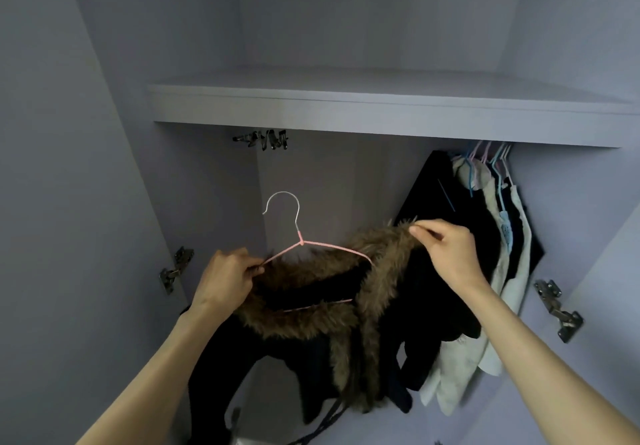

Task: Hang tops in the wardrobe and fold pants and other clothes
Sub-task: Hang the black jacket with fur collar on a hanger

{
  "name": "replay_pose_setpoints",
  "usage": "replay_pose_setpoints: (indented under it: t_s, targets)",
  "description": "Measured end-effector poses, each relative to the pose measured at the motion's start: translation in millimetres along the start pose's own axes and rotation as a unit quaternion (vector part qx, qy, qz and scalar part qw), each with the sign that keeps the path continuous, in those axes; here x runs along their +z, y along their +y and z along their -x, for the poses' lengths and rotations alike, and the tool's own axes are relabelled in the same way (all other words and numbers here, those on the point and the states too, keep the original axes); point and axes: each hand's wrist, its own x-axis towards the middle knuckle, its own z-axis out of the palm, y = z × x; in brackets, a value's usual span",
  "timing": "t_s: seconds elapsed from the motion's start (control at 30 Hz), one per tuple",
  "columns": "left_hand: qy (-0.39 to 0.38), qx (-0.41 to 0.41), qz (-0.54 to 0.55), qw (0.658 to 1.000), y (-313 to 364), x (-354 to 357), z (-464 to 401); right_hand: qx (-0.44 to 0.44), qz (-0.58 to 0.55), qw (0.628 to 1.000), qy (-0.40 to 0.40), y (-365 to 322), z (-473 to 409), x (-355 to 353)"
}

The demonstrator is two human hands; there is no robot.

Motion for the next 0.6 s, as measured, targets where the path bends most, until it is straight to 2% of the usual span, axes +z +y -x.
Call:
replay_pose_setpoints:
  t_s: [0.07,0.17,0.23,0.33,0.4,0.5,0.6]
  targets:
    - [0.034,0.016,-0.006,0.999,5,1,1,-0.035,-0.022,0.999,-0.008,-8,7,3]
    - [0.100,0.043,-0.017,0.994,20,5,4,-0.080,0.048,0.982,-0.164,-7,24,15]
    - [0.116,0.054,-0.015,0.992,31,9,8,-0.022,0.039,0.969,-0.243,2,29,16]
    - [0.119,0.093,-0.025,0.988,43,13,14,0.085,-0.040,0.975,-0.203,14,28,10]
    - [0.121,0.107,-0.037,0.986,44,13,15,0.080,0.025,0.978,-0.193,22,26,8]
    - [0.120,0.107,-0.044,0.986,42,13,17,0.044,0.153,0.942,-0.294,32,31,13]
    - [0.131,0.099,-0.032,0.986,40,14,18,0.036,0.168,0.933,-0.317,39,39,24]
